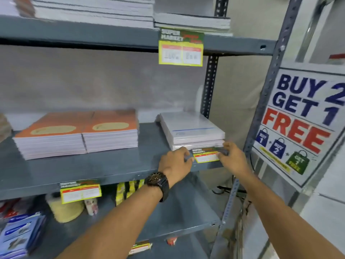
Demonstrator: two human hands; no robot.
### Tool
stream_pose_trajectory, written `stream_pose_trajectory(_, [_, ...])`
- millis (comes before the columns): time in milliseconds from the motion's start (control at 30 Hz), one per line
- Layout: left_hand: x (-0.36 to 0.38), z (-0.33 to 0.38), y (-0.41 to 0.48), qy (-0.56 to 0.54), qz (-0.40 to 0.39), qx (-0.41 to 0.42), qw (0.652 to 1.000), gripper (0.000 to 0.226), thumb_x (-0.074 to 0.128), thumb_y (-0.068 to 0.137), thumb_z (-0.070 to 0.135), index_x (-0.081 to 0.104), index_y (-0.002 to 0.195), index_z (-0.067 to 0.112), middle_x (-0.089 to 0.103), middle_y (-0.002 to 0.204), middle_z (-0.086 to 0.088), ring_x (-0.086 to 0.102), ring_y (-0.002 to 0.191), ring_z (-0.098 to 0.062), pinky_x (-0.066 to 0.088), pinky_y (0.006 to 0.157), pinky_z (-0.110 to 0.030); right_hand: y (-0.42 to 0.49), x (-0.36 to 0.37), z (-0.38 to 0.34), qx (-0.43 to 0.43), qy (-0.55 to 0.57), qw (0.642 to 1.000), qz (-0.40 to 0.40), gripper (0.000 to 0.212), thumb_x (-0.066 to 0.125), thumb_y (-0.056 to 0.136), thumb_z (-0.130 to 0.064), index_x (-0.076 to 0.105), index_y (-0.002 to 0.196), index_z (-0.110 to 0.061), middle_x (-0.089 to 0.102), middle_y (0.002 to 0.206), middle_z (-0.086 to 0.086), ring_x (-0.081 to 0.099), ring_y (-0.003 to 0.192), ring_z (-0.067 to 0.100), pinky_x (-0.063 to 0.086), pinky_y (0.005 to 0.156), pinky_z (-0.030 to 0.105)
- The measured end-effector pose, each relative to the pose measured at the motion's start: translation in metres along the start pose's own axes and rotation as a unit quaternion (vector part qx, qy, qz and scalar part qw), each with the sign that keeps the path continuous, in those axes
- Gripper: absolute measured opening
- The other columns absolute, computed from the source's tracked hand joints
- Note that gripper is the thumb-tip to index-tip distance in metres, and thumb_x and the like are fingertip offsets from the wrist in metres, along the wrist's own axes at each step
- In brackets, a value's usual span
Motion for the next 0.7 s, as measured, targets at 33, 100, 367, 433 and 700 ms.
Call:
stream_pose_trajectory(33, [0.007,0.004,0.007,-0.02,0.002,-0.021,1.0,0.02,0.056,0.085,0.041,0.06,0.1,0.028,0.073,0.103,0.002,0.065,0.098,-0.027,0.051,0.087,-0.039,0.005,0.0,0.005,0.0,-0.01,1.0,-0.019,0.045,0.06,0.09,-0.018,0.047,0.133,-0.009,0.06,0.131,0.013,0.056,0.117,0.032,0.046,0.096,0.042])
stream_pose_trajectory(100, [0.018,0.01,0.021,-0.043,0.017,-0.062,0.997,0.021,0.058,0.083,0.041,0.06,0.1,0.029,0.073,0.1,0.007,0.065,0.1,-0.024,0.048,0.093,-0.039,0.014,0.0,0.01,-0.015,-0.02,0.999,-0.046,0.038,0.053,0.093,-0.013,0.048,0.131,-0.01,0.061,0.13,0.013,0.056,0.118,0.033,0.044,0.099,0.046])
stream_pose_trajectory(367, [0.034,0.01,0.05,-0.016,0.052,-0.172,0.984,0.032,0.068,0.073,0.038,0.055,0.102,0.032,0.07,0.098,0.01,0.058,0.104,-0.02,0.034,0.094,-0.041,0.029,0.008,0.012,-0.047,0.031,0.994,-0.095,0.037,0.064,0.087,-0.016,0.053,0.122,-0.013,0.064,0.122,0.004,0.058,0.113,0.022,0.043,0.092,0.032])
stream_pose_trajectory(433, [0.035,0.008,0.052,-0.095,0.049,-0.187,0.977,0.03,0.074,0.072,0.03,0.057,0.096,0.031,0.067,0.084,0.014,0.063,0.092,-0.015,0.039,0.092,-0.038,0.031,0.012,0.012,-0.054,0.051,0.992,-0.099,0.036,0.066,0.086,-0.015,0.053,0.12,-0.014,0.065,0.118,0.003,0.059,0.11,0.019,0.043,0.089,0.029])
stream_pose_trajectory(700, [0.029,0.025,0.044,-0.239,0.056,-0.085,0.966,0.017,0.072,0.081,0.007,0.07,0.087,0.023,0.066,0.079,0.001,0.062,0.074,-0.015,0.051,0.065,-0.021,0.03,0.003,-0.004,-0.086,0.219,0.955,-0.181,0.029,0.078,0.077,-0.004,0.067,0.102,-0.011,0.073,0.096,0.015,0.067,0.082,0.021,0.056,0.076,0.033])
Point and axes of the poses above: each hand's wrist, its own y-axis towards the middle knuckle, its own x-axis out of the palm, z = x × y, the point moved 6 cm from there along y, towards the middle knuckle
